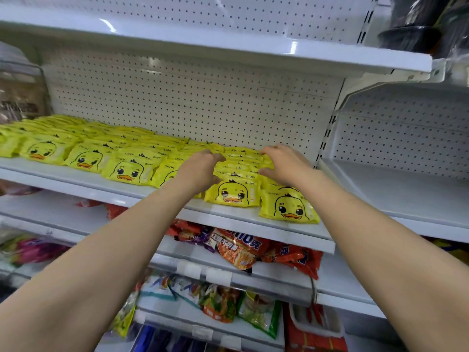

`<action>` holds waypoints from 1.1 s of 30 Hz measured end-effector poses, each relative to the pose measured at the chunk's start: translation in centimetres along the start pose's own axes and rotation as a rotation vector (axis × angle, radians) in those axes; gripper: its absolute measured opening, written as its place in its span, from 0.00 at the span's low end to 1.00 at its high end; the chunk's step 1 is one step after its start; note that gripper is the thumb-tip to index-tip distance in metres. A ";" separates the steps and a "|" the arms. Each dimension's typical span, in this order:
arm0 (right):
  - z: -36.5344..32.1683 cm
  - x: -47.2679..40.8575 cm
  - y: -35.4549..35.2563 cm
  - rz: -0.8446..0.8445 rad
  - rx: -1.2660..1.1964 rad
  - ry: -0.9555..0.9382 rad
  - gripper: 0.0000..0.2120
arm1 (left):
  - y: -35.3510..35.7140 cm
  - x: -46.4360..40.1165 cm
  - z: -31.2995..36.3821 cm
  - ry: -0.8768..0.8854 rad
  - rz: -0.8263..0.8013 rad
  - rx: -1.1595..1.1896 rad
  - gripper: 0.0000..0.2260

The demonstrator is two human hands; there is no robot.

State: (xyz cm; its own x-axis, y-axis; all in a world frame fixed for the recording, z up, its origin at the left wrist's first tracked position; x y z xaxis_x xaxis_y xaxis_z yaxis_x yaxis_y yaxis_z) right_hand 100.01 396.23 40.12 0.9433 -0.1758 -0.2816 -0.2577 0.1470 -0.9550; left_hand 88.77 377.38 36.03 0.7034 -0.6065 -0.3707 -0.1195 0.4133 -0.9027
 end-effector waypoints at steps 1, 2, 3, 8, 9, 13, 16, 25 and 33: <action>-1.4 -0.1 -0.7 0.018 0.002 -0.019 0.27 | -1.0 0.5 -0.9 -0.001 0.003 -0.005 0.29; -2.9 -0.2 -1.3 0.032 0.003 -0.036 0.27 | -1.9 1.2 -1.9 -0.001 0.004 -0.010 0.29; -4.5 -0.1 -1.8 0.048 -0.007 -0.050 0.27 | -2.9 1.9 -3.1 0.002 0.006 -0.016 0.29; -13.4 0.5 -2.1 0.122 -0.104 -0.140 0.26 | -7.5 6.9 -10.3 0.020 0.070 -0.001 0.26; -15.4 0.7 -2.0 0.125 -0.113 -0.153 0.26 | -8.2 8.0 -11.9 0.023 0.075 0.000 0.26; -23.5 0.9 -0.9 0.131 -0.149 -0.194 0.26 | -10.9 12.7 -18.8 0.039 0.095 0.036 0.24; -29.5 0.6 0.0 0.129 -0.192 -0.211 0.25 | -12.5 15.8 -24.3 0.030 0.094 0.000 0.25; -44.1 -3.5 1.0 0.154 -0.198 -0.287 0.26 | -15.9 19.3 -37.8 -0.035 0.060 -0.060 0.26; -52.0 -12.6 3.9 0.164 -0.201 -0.351 0.26 | -16.2 16.3 -48.2 -0.069 0.066 -0.088 0.25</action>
State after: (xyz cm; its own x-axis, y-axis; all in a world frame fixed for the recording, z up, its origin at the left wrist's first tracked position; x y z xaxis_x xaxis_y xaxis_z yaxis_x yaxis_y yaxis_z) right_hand 76.20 348.38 35.12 0.8915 0.1812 -0.4153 -0.4127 -0.0533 -0.9093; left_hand 68.41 328.07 34.10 0.7380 -0.5308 -0.4167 -0.2262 0.3872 -0.8938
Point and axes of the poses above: each hand's wrist, its own x-axis away from the middle knuckle, its own y-axis out of the palm, z = x × y, the point moved 2 cm from there along -x, towards the middle knuckle, and after that the axes turned 5 degrees about -y, right-handed, at the moved point
